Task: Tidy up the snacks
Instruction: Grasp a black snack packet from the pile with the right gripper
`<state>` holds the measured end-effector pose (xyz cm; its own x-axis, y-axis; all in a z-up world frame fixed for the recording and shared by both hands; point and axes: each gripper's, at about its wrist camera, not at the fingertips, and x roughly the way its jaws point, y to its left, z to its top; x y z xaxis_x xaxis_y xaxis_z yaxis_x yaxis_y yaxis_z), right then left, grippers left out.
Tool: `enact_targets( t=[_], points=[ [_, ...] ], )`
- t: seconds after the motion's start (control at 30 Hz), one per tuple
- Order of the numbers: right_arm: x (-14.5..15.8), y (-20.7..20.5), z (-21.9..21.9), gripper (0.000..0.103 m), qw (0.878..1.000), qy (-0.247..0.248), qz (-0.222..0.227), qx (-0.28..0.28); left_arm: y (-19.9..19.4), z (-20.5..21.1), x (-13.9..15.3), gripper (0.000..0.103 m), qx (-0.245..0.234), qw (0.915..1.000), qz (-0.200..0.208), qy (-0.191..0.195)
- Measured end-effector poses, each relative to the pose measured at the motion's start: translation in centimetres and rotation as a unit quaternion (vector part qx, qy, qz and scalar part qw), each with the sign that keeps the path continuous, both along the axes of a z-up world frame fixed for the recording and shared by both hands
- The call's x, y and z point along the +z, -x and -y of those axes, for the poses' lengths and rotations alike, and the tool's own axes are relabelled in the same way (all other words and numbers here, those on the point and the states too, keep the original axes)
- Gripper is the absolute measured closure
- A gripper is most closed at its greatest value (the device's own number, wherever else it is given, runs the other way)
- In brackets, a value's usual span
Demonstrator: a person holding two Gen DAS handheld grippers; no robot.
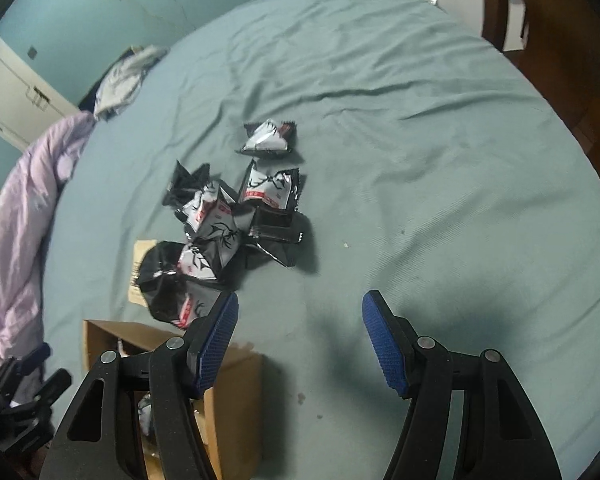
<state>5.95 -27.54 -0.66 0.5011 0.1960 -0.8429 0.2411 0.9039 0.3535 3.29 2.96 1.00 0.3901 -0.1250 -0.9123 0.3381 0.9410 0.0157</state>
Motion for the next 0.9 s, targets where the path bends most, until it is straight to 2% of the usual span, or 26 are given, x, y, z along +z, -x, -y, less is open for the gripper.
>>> enact_targets(
  t=[0.17,0.37,0.43,0.57,0.67,0.8,0.9],
  points=[
    [-1.7,-3.5,-1.0,0.039,1.000,0.001,-0.016,0.024,-0.1,0.6,-0.4,0.036,-0.007,1.0000,-0.006,0.001],
    [-4.7,-7.7,-1.0,0.039,0.999,0.010,-0.046,0.020,-0.4,1.1,-1.0,0.036,-0.012,0.9998,-0.014,-0.007],
    [-5.3,-8.5,-1.2,0.039,0.999,0.002,-0.042,0.025,-0.4,1.1,-1.1,0.036,-0.014,0.9997,-0.016,-0.007],
    [-5.5,-9.7,-2.1,0.040,0.998,0.025,-0.038,0.040,-0.5,1.2,-1.1,0.036,-0.017,0.9997,-0.016,-0.006],
    [-5.5,-10.0,-2.9,0.057,0.997,0.046,-0.032,0.056,-0.5,1.3,-1.4,0.036,-0.017,0.9997,-0.018,-0.009],
    [-5.0,-9.6,-3.0,0.059,0.997,0.050,-0.015,0.053,-0.5,1.4,-1.5,0.036,-0.017,0.9997,-0.015,-0.012],
    [-3.2,-8.3,-2.5,0.059,0.998,0.043,0.010,0.043,-0.5,1.2,-1.3,0.036,-0.012,0.9998,-0.012,-0.005]
  ],
)
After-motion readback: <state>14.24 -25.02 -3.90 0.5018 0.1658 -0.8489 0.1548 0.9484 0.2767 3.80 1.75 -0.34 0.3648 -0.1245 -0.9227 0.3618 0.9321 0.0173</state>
